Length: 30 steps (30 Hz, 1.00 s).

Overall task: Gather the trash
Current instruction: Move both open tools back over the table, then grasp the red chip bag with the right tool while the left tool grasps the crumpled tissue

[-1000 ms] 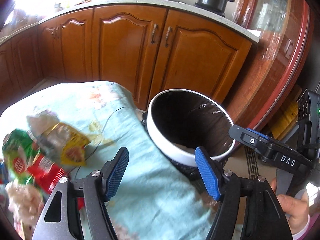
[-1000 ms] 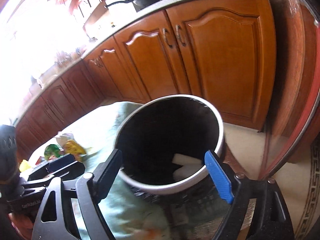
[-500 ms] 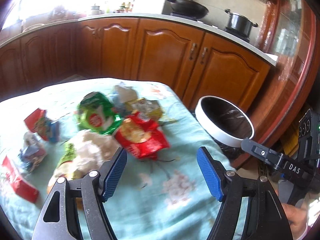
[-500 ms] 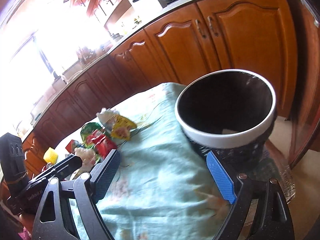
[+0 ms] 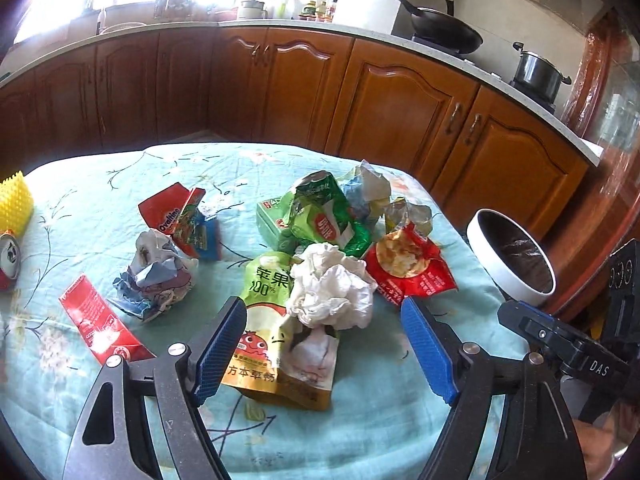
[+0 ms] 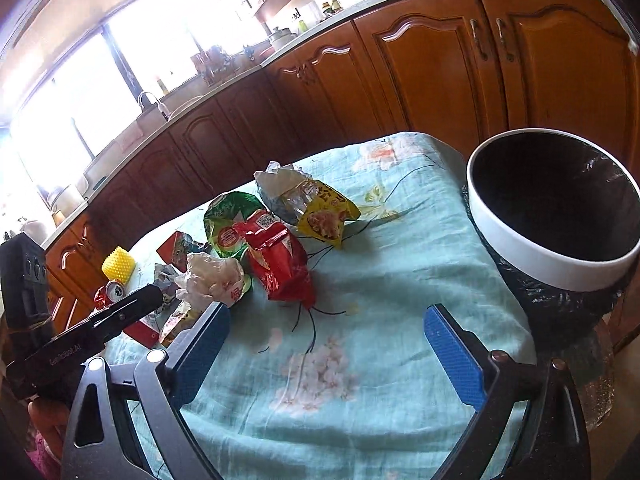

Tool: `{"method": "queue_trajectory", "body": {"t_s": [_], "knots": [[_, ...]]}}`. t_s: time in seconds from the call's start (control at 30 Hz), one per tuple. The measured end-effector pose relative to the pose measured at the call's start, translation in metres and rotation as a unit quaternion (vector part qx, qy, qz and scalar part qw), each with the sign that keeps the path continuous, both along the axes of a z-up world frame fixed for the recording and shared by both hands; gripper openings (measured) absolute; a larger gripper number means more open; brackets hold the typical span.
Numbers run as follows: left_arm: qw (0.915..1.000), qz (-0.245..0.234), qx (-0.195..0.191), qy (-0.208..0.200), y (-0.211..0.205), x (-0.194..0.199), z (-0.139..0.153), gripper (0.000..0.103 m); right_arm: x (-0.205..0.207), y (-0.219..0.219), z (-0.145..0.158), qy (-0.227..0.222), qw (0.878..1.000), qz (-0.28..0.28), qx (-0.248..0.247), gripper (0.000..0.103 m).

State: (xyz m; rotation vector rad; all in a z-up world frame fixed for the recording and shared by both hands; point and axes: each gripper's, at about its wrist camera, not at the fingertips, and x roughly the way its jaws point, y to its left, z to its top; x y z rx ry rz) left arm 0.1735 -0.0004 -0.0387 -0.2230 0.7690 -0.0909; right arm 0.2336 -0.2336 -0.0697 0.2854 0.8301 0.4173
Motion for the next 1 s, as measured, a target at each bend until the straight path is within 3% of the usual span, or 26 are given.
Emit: {"method": "queue_trajectory", "body": {"t_s": [0.33,0.43,0.5,0.53,0.6,0.63,0.77,1.0], "knots": [[0.9994,-0.011,0.001,0.032,0.005,0.035,-0.002,0.078,0.033,0.027,0.000,0.000,1.000,0.023,-0.013,0.093],[0.9991,-0.020,0.005,0.037,0.001,0.045,-0.009,0.077,0.043,0.035,-0.004,0.007,0.999,0.032,-0.017,0.077],[0.9988,-0.030,0.008,0.039,-0.002,0.051,-0.014,0.067,0.050,0.039,-0.011,0.019,0.999,0.037,-0.016,0.064],[0.9984,-0.037,0.004,0.043,-0.003,0.054,-0.017,0.054,0.053,0.042,-0.014,0.025,0.999,0.039,-0.019,0.058],[0.9975,-0.052,-0.007,0.047,-0.004,0.058,-0.021,0.032,0.055,0.045,-0.021,0.037,0.998,0.043,-0.023,0.021],[0.9974,-0.056,-0.006,0.046,-0.005,0.059,-0.022,0.025,0.055,0.045,-0.023,0.042,0.998,0.045,-0.021,0.016],[0.9976,-0.063,0.010,0.028,-0.010,0.055,-0.018,0.014,0.044,0.044,-0.016,0.024,0.998,0.046,-0.024,0.013],[0.9971,-0.076,-0.001,0.004,-0.017,0.036,-0.004,0.012,0.024,0.017,0.004,0.005,1.000,0.024,-0.011,0.013]]}}
